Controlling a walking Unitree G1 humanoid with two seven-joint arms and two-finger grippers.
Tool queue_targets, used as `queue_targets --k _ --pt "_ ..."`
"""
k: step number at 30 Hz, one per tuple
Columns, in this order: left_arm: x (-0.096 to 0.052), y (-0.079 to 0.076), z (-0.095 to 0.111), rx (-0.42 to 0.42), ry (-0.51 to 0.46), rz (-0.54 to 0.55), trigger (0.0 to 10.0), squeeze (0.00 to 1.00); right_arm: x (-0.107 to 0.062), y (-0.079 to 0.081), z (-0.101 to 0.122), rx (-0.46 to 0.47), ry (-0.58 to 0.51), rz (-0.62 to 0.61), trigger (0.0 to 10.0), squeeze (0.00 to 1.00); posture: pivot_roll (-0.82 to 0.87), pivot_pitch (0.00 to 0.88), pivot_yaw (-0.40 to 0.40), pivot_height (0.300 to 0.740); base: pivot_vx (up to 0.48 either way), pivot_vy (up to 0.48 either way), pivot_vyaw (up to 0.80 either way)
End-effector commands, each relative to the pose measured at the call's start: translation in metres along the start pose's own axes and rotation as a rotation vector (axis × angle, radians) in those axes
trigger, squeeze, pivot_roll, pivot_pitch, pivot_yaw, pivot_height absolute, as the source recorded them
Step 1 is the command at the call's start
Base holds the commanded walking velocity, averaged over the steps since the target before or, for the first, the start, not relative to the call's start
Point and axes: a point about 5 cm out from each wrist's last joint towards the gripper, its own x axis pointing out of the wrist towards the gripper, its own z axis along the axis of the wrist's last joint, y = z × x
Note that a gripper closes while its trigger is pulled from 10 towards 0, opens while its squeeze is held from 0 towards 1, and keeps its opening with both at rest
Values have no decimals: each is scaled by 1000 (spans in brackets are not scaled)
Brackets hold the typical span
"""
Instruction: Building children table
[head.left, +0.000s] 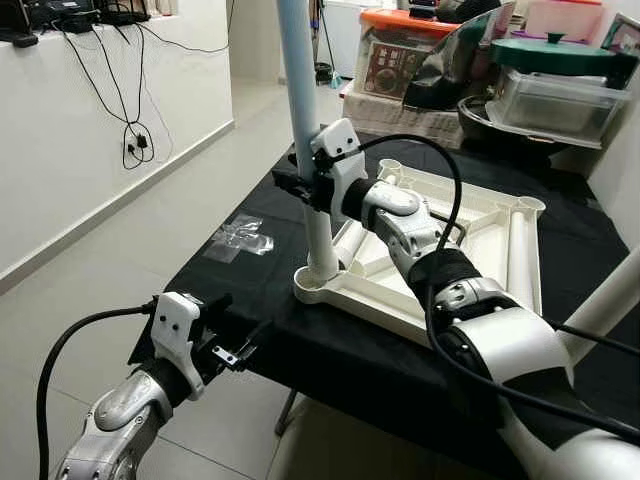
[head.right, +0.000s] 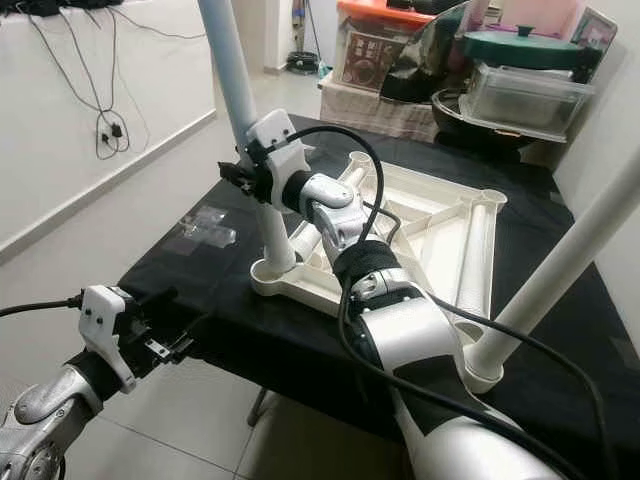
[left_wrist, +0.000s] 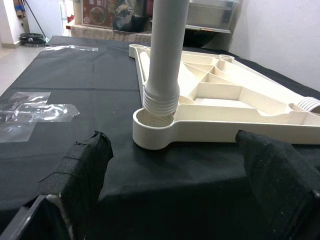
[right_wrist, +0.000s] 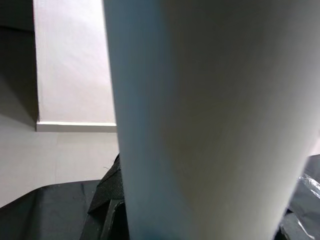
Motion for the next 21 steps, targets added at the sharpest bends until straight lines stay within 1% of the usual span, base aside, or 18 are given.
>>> queue_targets --k 1,3,6,7,9,10,11,16,21 --pt "0 -3 -3 -3 3 -4 10000 0 0 5 -16 44 77 16 0 0 107 0 -124 740 0 0 0" --pt "0 -3 -3 -2 3 -4 10000 0 1 10 -19 57 92 63 0 0 108 0 -124 740 0 0 0" --pt "0 -3 -3 -3 3 -3 10000 0 1 12 -20 65 93 78 0 0 107 0 -125 740 0 0 0" --pt "0 -2 -3 -4 2 -1 10000 0 2 14 -19 100 87 108 0 0 107 0 -125 740 0 0 0" --pt "0 -2 -3 -4 2 -1 10000 0 2 14 -19 100 87 108 0 0 107 0 -125 740 0 0 0" --pt "0 -3 -3 -6 2 1 10000 0 3 17 -19 139 76 140 0 0 101 0 -123 740 0 0 0" --pt "0 -3 -4 -7 2 1 10000 0 3 19 -19 151 72 151 0 0 101 0 -123 740 0 0 0" --pt "1 -3 -4 -9 1 1 10000 0 2 22 -25 158 90 161 0 0 102 0 -124 740 0 0 0" --pt "1 -1 -3 -10 1 12 10000 0 1 23 -35 215 140 127 0 0 109 0 -132 740 0 0 0"
